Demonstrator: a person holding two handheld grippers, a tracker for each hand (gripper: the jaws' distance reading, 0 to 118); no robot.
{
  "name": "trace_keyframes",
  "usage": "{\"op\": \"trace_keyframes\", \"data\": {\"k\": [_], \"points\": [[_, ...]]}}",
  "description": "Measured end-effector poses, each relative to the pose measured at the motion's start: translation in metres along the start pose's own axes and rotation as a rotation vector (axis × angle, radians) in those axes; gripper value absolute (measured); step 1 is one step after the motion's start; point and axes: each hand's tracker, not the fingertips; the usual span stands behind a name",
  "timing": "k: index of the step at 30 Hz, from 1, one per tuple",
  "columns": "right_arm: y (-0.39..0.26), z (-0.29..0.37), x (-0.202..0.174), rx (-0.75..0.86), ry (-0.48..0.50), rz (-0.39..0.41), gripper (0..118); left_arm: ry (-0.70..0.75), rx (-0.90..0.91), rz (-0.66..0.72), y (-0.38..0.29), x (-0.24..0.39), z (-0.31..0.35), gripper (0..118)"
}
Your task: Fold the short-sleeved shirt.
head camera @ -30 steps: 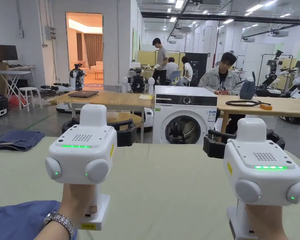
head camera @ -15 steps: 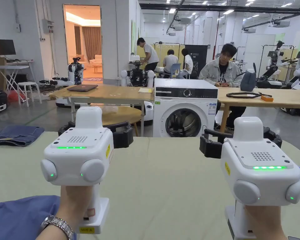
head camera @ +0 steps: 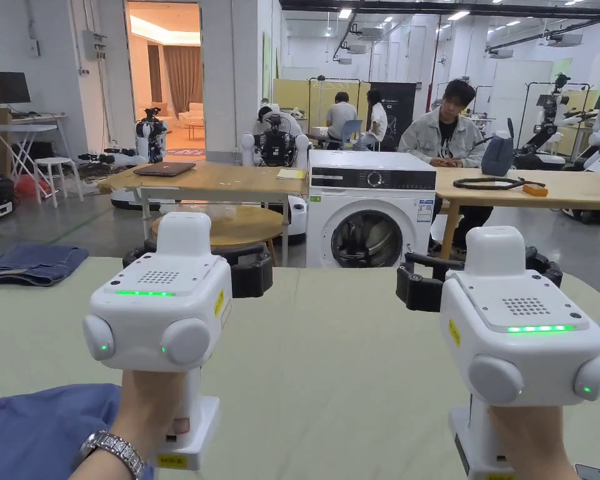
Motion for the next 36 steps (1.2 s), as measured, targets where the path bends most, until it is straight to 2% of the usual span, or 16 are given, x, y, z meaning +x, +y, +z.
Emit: {"op": "trace_keyframes", "data": {"k": [9, 20, 27, 28, 29, 30, 31, 32, 33, 34, 36], "points": [[-0.001, 0.001, -0.002, -0.025, 0.009, 0.019, 118, 0.009, 0.010, -0.016, 0.003, 0.004, 0.006, 118], [0.001, 0.002, 0.001, -0.034, 0.003, -0.012, 118, -0.002, 0.020, -0.008, 0.006, 0.006, 0.013, 118], [0.002, 0.002, 0.009, -0.059, -0.012, -0.066, 118, -0.025, 0.005, -0.002, 0.007, 0.008, 0.014, 118], [0.003, 0.003, 0.011, -0.061, -0.019, -0.074, 118, -0.040, -0.003, 0.001, 0.007, 0.009, 0.014, 113], [0.004, 0.004, 0.014, -0.073, -0.021, -0.088, 118, -0.053, 0.000, 0.000, 0.006, 0.010, 0.016, 94], [0.005, 0.004, 0.017, -0.085, -0.010, -0.106, 113, -0.054, 0.013, -0.008, 0.006, 0.013, 0.019, 51], [0.005, 0.006, 0.021, -0.087, 0.009, -0.129, 79, -0.053, 0.028, -0.025, 0.006, 0.016, 0.022, 0], [0.006, 0.008, 0.023, -0.083, 0.011, -0.137, 28, -0.051, 0.028, -0.037, 0.007, 0.018, 0.022, 0], [0.008, 0.008, 0.024, -0.077, -0.003, -0.134, 0, -0.042, 0.022, -0.039, 0.006, 0.019, 0.022, 0], [0.008, 0.006, 0.024, -0.081, -0.039, -0.133, 0, -0.063, 0.035, -0.033, 0.008, 0.019, 0.023, 0], [0.021, 0.009, 0.037, -0.070, -0.016, -0.146, 0, -0.077, 0.021, -0.032, 0.011, 0.021, 0.021, 0]]}}
